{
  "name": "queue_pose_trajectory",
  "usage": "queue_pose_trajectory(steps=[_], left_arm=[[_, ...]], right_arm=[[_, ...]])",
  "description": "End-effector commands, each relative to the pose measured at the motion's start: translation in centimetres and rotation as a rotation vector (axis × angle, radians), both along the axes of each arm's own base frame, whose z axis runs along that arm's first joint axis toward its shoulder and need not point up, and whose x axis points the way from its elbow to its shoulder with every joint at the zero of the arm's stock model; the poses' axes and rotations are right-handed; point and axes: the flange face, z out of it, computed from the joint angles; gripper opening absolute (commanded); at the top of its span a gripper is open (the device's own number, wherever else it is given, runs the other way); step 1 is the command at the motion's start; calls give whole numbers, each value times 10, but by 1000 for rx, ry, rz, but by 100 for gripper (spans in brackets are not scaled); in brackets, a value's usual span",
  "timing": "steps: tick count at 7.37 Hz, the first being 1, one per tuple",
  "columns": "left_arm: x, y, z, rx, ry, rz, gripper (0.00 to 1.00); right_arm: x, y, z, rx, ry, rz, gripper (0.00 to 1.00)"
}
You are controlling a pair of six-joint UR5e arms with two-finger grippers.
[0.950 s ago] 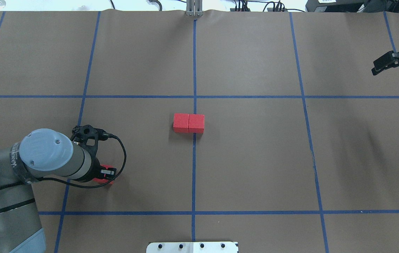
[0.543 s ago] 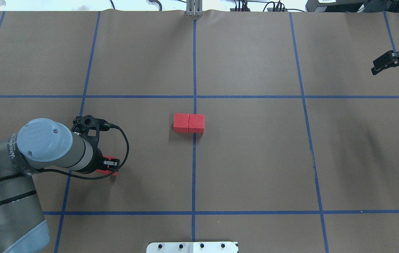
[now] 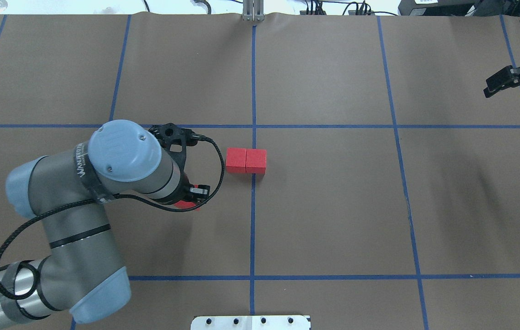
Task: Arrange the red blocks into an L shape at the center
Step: 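Carry the cube with the left gripper to the pair's nearer side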
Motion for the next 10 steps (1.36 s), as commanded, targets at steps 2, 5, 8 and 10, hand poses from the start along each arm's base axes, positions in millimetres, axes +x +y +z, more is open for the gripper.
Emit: queue_pose_trajectory(steps=[2, 5, 8, 10], left_arm=[[57, -25, -61, -7, -7, -1, 0], [86, -36, -72, -21, -31, 5, 0], [98, -37, -70, -28, -46, 11, 0], [106, -41, -72, -30, -49, 11, 0]], right_arm=[[0, 0, 1, -2, 0, 1, 100], [0, -1, 3, -5, 2, 0, 100], [0, -1, 3, -6, 2, 1, 100], [0, -1, 3, -6, 2, 1, 100]])
